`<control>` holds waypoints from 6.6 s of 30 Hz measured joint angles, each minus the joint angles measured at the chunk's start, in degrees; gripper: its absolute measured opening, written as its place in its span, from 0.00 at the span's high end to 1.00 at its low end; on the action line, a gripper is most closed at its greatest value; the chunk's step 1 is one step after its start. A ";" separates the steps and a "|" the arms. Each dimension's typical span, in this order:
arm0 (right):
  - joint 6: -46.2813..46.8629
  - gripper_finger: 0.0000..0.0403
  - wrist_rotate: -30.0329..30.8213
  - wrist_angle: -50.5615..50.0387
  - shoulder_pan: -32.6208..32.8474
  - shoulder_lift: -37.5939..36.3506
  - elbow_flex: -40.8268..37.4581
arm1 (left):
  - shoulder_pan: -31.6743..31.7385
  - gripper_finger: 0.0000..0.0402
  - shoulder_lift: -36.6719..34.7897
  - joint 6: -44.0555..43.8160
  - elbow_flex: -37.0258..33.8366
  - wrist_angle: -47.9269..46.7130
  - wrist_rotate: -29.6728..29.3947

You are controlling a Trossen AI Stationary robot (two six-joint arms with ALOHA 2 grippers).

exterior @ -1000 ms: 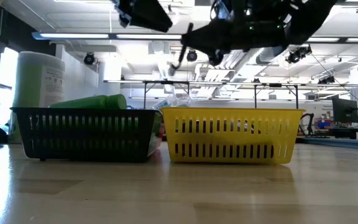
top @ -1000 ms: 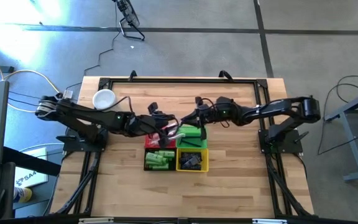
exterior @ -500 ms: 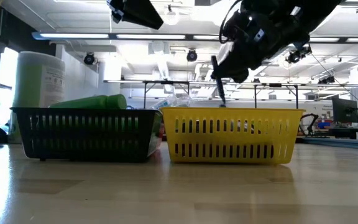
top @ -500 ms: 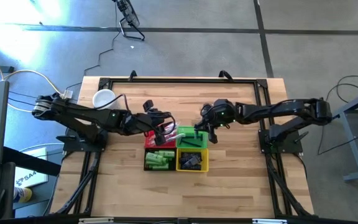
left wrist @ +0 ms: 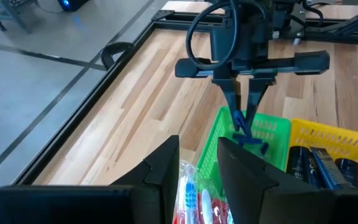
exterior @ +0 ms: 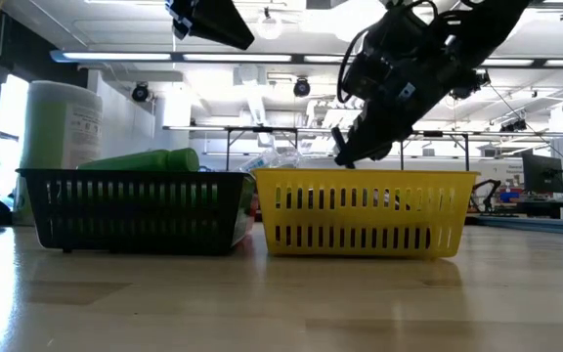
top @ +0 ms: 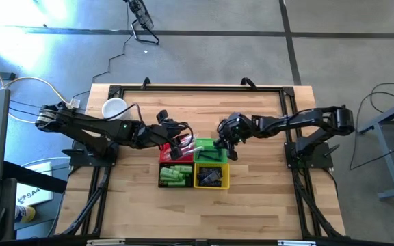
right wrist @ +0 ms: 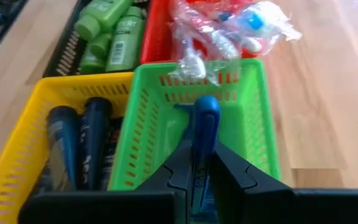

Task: Pick & Place Travel size toiletries
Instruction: Put the blue razor into the green bin, then return to Home Position

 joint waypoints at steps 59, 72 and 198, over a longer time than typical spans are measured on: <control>-5.98 0.98 5.42 11.62 1.49 -1.85 0.28 | 0.00 0.74 0.04 -2.84 -0.07 -1.49 0.01; -1.15 0.97 12.78 12.75 1.18 -1.82 0.28 | 0.00 0.74 0.04 0.45 -0.07 -1.01 0.05; -1.58 0.97 9.36 0.02 0.85 -16.80 0.26 | -0.02 0.74 -73.07 15.06 -59.20 15.42 25.37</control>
